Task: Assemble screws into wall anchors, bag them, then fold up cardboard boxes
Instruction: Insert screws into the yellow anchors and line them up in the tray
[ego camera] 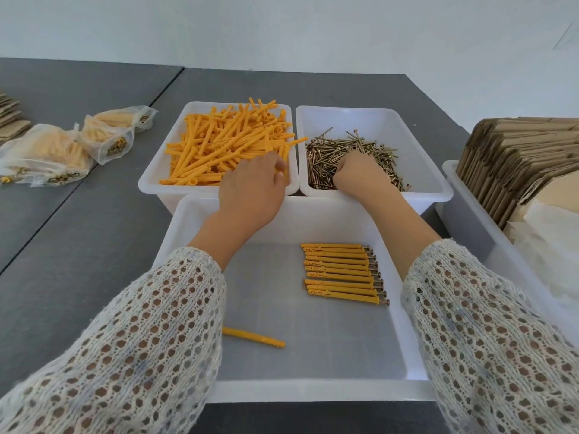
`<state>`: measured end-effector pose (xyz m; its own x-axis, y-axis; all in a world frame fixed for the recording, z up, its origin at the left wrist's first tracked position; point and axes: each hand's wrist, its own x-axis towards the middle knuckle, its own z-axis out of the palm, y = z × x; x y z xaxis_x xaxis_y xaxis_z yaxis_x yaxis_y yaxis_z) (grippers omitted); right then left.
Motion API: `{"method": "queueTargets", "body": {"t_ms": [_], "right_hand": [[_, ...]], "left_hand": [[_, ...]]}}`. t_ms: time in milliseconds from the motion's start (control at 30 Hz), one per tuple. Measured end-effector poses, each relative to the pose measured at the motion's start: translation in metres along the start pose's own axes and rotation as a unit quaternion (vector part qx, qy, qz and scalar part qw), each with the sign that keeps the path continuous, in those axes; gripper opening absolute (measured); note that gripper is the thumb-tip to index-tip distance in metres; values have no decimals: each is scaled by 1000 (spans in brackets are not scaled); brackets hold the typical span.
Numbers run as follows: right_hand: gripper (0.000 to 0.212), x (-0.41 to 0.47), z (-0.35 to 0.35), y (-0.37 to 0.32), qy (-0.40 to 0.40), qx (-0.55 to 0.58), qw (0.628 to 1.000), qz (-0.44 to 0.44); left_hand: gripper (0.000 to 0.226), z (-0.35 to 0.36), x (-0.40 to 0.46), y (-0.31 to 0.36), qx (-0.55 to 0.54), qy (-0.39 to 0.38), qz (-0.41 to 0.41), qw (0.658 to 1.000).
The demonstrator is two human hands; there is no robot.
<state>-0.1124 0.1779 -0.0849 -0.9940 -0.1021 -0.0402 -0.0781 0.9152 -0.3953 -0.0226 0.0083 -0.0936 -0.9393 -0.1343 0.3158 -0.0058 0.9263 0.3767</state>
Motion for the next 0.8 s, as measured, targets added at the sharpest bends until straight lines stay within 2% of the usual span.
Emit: {"method": "queueTargets", "body": {"t_ms": [67,167,333,467,567,700,800], "right_hand": [[21,-2,-1,0,31,6,999,2],[23,-3,-1,0,69,12,998,0],[22,-3,-1,-2,135,51,988,-50],[19,-6,-4,-6,219,121,961,-114],[19,-10,-5,-8,213,236,938,-141],[9,-14,-4,-14,170,290,930,-148],[10,-16,-5,-17,115,347,922,-127]], "left_hand": [[26,-1,0,0,-22,20,-15,999],[25,-1,1,-1,-84,71,-21,994],[17,-9,1,2,-206,160,34,965],[12,-7,1,6,-260,151,73,951],[19,-3,1,7,-257,107,87,956],[34,-4,1,6,-185,82,89,975],[43,-5,0,4,-139,77,83,984]]}}
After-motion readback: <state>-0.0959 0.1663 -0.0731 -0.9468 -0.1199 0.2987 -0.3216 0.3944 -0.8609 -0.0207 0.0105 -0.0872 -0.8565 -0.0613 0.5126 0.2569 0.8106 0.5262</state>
